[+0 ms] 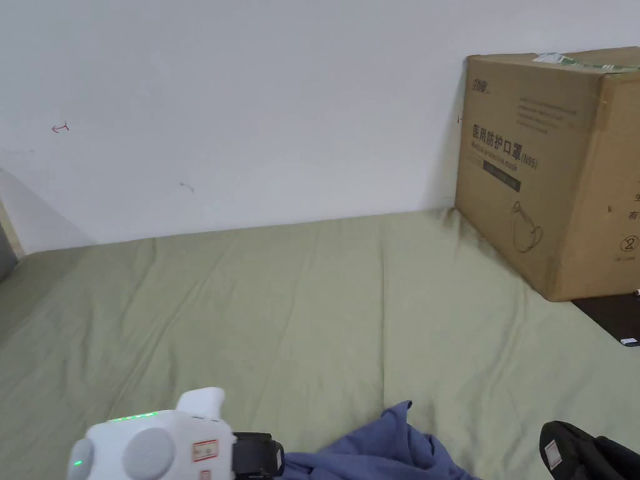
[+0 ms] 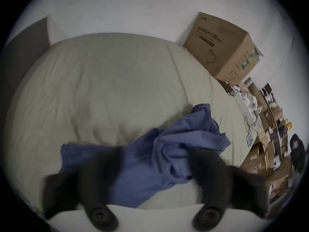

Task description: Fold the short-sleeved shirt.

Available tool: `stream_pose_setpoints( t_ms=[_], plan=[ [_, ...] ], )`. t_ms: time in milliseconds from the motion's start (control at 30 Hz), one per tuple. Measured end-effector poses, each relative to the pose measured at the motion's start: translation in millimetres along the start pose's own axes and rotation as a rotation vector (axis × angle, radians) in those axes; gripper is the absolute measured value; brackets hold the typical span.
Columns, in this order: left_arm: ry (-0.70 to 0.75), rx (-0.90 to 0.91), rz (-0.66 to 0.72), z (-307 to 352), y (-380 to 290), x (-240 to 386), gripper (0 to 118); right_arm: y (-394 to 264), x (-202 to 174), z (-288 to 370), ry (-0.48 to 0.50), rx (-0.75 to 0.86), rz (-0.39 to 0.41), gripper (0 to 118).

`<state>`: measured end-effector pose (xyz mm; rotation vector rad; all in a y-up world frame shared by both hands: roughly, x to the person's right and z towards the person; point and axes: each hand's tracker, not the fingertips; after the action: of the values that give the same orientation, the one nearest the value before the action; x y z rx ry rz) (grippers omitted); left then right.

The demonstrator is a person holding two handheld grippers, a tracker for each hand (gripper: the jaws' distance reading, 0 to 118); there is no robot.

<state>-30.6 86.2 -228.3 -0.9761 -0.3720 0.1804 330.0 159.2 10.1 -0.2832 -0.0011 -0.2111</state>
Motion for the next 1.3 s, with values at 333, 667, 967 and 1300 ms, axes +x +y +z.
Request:
stream_pose_setpoints(
  t_ms=[333,667,967,1300],
  plan=[
    [-0.026,0.574,-0.054,171,-47,5,103,10,-29,0,0.022,0.082,0.020,3],
    [0.254,0.945,0.016,215,-156,38,0,2,-59,24,-0.033,0.299,0.081,3],
    [0.250,0.903,0.001,219,-139,25,0,4,-53,19,-0.046,0.260,0.050,3],
    [0.131,0.060,0.095,55,7,-115,96,0,-49,-4,-0.007,0.162,0.084,3]
  ],
)
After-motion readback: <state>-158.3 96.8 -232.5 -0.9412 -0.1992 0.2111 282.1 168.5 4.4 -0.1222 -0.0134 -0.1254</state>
